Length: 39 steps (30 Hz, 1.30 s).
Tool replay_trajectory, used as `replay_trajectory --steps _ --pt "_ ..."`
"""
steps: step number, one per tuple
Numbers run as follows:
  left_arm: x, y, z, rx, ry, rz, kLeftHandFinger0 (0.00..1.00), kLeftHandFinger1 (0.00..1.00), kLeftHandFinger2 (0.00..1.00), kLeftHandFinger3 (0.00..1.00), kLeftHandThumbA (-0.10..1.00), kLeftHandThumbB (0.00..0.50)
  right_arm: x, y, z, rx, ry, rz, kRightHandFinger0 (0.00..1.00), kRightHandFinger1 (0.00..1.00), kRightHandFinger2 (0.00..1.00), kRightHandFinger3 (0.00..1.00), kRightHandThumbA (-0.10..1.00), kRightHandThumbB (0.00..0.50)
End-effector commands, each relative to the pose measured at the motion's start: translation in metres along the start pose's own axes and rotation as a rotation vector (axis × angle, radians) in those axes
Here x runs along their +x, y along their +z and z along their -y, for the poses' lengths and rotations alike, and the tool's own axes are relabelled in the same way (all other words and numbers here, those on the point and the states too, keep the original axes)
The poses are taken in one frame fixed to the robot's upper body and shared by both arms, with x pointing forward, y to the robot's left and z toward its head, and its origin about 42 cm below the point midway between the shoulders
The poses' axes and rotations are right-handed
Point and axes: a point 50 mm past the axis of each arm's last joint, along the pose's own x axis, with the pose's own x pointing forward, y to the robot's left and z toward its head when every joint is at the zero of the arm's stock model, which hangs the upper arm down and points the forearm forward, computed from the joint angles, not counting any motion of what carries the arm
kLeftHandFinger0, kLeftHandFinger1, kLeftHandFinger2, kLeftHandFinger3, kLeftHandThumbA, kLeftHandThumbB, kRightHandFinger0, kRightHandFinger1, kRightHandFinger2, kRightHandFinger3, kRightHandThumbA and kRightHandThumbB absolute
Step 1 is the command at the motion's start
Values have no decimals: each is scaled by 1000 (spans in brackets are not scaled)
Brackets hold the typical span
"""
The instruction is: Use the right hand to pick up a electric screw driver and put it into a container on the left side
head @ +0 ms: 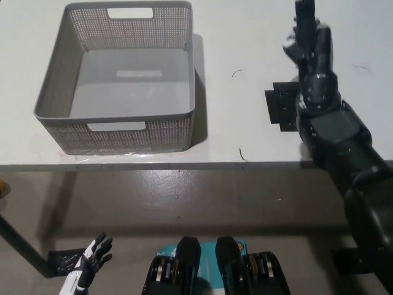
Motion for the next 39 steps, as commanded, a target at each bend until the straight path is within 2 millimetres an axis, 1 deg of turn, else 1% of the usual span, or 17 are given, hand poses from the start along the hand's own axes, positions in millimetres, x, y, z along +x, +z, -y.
replay_trajectory --steps 1,7,9,13,15,17,18,19,21,22,25,27,28,33,35,37,39 --pt "2 2 -6 34 -17 31 1000 1000 1000 1000 1000 198 7 103 -15 91 9 301 0 179 678 738 -100 138" --pt "-1 -3 -8 46 -6 9 986 1000 1000 1000 1000 236 -18 149 -45 147 93 434 0 207 701 738 -100 123" --pt "-2 -5 -7 53 -10 2 968 1000 1000 1000 1000 216 -29 166 -58 154 110 462 0 211 697 751 -100 130" --pt "-6 -9 -3 47 -13 -22 959 1000 1000 1000 1000 251 -50 190 -82 225 172 462 0 203 685 750 -100 134" --pt "-7 -10 -2 33 -20 -25 969 1000 1000 1000 1000 248 -62 198 -96 276 206 442 0 221 699 757 -100 135" --pt "-7 -10 0 66 -28 -25 943 1000 1000 1000 1000 190 -74 200 -109 289 233 457 0 233 702 762 -100 120" --pt "-8 -11 2 83 -39 -29 935 1000 1000 1000 1000 178 -81 199 -118 303 258 453 0 244 705 772 -100 114" --pt "-10 -12 4 71 -40 -36 942 1000 999 1000 1000 193 -85 197 -123 317 272 450 0 252 701 779 -100 114" --pt "-14 -15 7 58 -48 -49 948 1000 988 1000 1000 184 -94 192 -131 334 291 437 0 251 688 773 -100 118" --pt "-18 -16 10 48 -48 -58 944 1000 972 1000 1000 214 -103 189 -139 331 303 431 0 246 673 769 -100 120" --pt "-20 -18 13 39 -50 -67 939 1000 955 971 1000 235 -115 185 -153 314 319 413 0 224 657 743 -100 121" --pt "-21 -20 14 37 -50 -74 942 1000 949 958 1000 265 -120 179 -162 308 341 399 0 214 653 710 -100 118" --pt "-22 -21 14 37 -52 -78 938 996 946 953 1000 256 -122 175 -166 304 352 394 0 212 657 707 -100 120" --pt "-29 -23 17 40 -61 -98 927 987 913 900 1000 267 -137 139 -189 251 420 319 0 212 696 731 -100 108" --pt "-31 -24 17 39 -64 -102 927 989 909 897 1000 272 -138 124 -194 230 427 294 0 211 691 706 -100 95" --pt "-33 -24 17 44 -64 -107 927 978 892 884 1000 293 -137 109 -197 199 423 260 0 195 686 639 -100 102" --pt "-32 -22 16 73 -75 -102 917 962 875 875 1000 285 -136 98 -198 185 428 240 0 164 670 609 -100 93"
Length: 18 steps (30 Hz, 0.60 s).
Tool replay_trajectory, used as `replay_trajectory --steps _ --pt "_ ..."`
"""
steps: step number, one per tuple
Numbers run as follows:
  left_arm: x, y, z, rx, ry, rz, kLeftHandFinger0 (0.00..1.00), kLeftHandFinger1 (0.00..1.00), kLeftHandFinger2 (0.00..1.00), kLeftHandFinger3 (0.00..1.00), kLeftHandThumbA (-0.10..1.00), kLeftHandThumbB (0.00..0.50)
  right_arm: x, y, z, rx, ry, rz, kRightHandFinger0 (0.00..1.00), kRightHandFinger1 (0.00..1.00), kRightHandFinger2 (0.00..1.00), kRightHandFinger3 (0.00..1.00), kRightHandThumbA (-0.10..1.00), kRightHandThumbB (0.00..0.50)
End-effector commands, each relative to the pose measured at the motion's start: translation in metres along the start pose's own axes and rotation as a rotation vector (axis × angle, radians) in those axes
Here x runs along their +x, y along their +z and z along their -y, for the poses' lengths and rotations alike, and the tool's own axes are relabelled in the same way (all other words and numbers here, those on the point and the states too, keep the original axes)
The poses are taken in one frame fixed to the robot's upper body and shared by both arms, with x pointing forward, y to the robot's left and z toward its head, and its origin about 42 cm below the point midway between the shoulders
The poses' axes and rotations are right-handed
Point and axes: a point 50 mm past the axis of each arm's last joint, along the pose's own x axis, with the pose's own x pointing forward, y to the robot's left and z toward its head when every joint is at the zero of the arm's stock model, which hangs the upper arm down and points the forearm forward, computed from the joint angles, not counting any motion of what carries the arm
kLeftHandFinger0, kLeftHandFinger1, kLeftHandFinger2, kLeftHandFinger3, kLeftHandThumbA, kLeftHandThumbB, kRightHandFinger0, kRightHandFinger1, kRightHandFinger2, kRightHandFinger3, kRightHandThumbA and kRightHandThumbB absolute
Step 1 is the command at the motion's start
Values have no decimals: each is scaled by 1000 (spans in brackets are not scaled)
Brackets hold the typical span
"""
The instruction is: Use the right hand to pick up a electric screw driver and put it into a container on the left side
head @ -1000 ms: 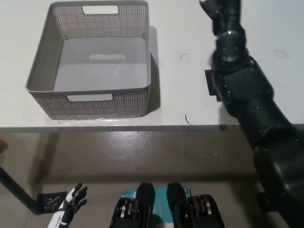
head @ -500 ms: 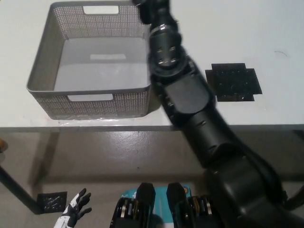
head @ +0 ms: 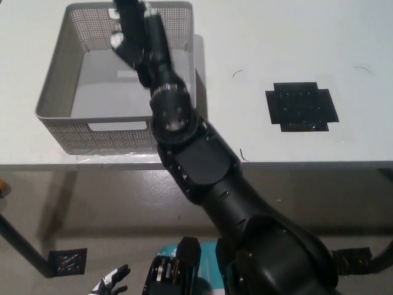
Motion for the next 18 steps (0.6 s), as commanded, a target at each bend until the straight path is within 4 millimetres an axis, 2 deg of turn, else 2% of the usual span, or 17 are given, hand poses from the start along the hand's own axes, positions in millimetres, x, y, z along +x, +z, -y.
replay_trajectory --steps 1,3,5,6,9,10,11,12,13,14,15,16,17,18 --pt "-4 5 -2 61 -10 33 911 957 871 876 1000 287 5 18 -8 -11 28 108 0 161 668 610 -100 94" --pt "1 8 -2 84 -21 48 894 929 848 862 1000 251 7 7 -3 -16 47 72 0 200 705 632 -100 93" --pt "2 8 -1 80 -24 51 884 907 822 847 1000 253 7 -4 2 -32 48 53 0 241 746 663 -100 111" --pt "1 8 0 80 -25 48 879 897 812 842 1000 259 5 -9 3 -24 44 45 0 281 786 711 -100 116" --pt "-3 8 1 93 -33 41 892 874 788 829 1000 269 0 -25 7 -1 27 36 0 323 789 756 -100 142" --pt "-3 8 1 100 -36 42 891 860 778 823 1000 263 -1 -28 9 -7 24 42 23 329 738 721 -100 154" --pt "-2 9 1 116 -43 46 890 849 769 816 1000 250 -3 -32 12 -23 17 52 25 289 614 611 -100 169" --pt "-2 9 1 119 -44 46 889 847 767 815 1000 248 -3 -33 12 -26 16 53 9 245 534 537 -100 171" --pt "-1 9 1 131 -53 46 898 839 759 812 1000 238 -3 -36 14 -30 20 43 121 227 398 467 37 195" --pt "-1 9 1 136 -58 46 914 835 751 805 1000 238 -3 -37 15 -34 31 40 199 286 482 641 146 233" --pt "-1 9 2 133 -61 45 915 827 741 799 1000 252 -2 -38 16 -23 63 43 419 589 852 910 246 256" --pt "0 9 2 132 -67 47 915 824 737 796 1000 252 -2 -39 18 -21 96 47 650 888 1000 1000 328 282" --pt "1 9 2 134 -73 49 918 820 733 794 1000 258 -2 -41 20 -29 130 48 827 1000 1000 1000 432 313" --pt "0 9 3 141 -75 47 919 816 727 792 1000 267 -2 -42 21 -43 161 50 961 1000 1000 1000 555 356"
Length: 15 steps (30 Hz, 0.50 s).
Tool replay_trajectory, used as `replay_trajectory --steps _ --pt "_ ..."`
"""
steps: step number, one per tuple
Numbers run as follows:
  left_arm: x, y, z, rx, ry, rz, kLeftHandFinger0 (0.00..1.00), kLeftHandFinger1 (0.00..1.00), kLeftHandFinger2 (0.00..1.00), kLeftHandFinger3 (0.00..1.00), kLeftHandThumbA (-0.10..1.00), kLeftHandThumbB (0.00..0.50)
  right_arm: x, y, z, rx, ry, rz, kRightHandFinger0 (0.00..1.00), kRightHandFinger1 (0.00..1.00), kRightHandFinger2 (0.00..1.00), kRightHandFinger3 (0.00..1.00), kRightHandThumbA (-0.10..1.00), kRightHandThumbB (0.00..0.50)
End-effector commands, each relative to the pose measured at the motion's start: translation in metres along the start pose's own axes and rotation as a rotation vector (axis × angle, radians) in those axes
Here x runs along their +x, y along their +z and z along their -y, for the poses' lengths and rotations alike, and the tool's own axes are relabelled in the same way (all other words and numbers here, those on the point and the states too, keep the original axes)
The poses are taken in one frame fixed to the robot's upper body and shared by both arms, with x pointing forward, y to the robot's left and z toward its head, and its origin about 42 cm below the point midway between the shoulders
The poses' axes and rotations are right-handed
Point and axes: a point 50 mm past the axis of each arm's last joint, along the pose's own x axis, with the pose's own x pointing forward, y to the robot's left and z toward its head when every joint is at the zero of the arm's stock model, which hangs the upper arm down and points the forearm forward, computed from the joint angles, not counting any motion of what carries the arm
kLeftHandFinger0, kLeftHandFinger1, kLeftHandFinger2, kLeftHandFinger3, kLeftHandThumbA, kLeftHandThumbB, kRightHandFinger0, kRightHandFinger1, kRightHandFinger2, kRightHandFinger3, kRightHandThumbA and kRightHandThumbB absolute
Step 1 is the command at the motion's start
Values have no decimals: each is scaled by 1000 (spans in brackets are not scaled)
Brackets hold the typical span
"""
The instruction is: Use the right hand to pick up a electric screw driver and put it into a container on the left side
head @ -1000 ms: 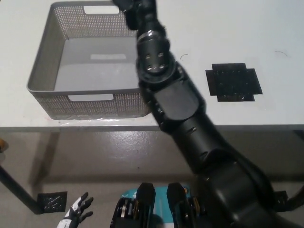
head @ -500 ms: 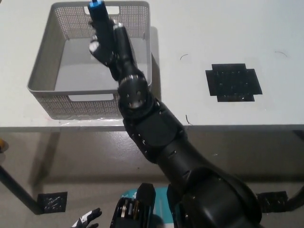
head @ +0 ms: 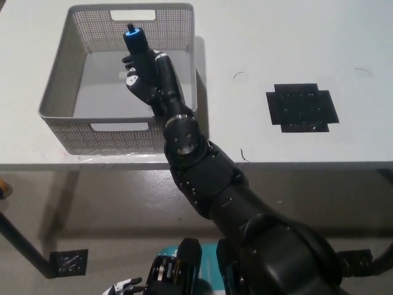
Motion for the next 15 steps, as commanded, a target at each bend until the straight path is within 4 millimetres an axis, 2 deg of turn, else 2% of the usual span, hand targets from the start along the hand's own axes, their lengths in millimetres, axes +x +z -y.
replay_trajectory --steps 1,3,7,15 --pt "0 8 -4 58 -18 51 925 814 722 789 1000 273 5 3 11 -33 125 82 1000 1000 1000 1000 621 380" --pt "-1 7 -4 56 -19 51 928 812 718 787 1000 275 5 2 12 -42 138 91 1000 1000 1000 1000 660 388" --pt "0 8 -3 62 -28 56 897 801 709 774 1000 244 7 2 16 -77 165 93 1000 1000 1000 1000 742 413" --pt "0 8 -1 62 -37 53 881 792 709 782 1000 265 8 4 24 -92 162 106 1000 1000 1000 1000 761 391"
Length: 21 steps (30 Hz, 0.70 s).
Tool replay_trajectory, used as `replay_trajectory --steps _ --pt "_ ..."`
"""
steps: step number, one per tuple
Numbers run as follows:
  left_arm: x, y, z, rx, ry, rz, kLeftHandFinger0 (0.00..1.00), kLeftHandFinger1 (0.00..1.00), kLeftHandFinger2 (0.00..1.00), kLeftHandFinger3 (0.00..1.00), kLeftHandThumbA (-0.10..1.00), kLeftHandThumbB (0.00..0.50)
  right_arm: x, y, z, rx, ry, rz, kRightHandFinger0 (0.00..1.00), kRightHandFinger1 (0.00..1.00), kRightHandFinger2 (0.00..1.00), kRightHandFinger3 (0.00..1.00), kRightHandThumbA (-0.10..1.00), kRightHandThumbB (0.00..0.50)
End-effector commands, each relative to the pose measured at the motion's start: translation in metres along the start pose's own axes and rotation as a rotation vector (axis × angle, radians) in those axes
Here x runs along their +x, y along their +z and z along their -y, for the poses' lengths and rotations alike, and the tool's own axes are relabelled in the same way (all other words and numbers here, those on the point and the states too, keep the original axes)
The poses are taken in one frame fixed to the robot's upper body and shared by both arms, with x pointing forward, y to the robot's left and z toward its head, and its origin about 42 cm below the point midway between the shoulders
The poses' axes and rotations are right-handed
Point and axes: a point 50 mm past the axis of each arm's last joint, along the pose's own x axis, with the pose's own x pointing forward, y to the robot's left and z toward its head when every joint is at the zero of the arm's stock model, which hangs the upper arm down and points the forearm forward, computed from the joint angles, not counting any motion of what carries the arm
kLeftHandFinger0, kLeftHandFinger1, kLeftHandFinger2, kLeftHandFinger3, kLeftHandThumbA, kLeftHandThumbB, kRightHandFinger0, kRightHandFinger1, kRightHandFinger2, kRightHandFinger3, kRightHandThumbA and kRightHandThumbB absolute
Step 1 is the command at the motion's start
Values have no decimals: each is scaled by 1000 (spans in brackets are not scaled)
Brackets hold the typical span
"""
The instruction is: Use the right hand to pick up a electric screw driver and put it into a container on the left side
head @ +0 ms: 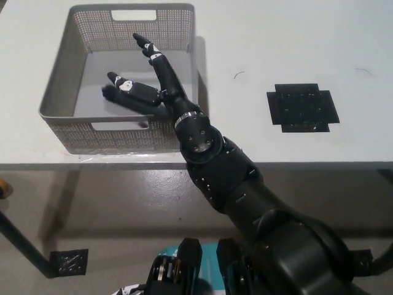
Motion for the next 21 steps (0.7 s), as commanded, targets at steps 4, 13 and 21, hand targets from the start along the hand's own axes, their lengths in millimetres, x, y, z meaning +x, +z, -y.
replay_trajectory --steps 4,13,21 --pt "0 7 -4 33 4 50 874 790 705 779 1000 260 5 11 21 -31 12 71 1000 1000 1000 1000 838 394" --pt "7 10 -11 36 14 72 874 824 763 823 1000 245 -33 91 88 72 -106 418 1000 1000 1000 1000 845 354" --pt "11 11 -19 24 56 80 899 888 872 967 1000 249 -161 131 159 48 -324 720 1000 1000 1000 1000 876 296"
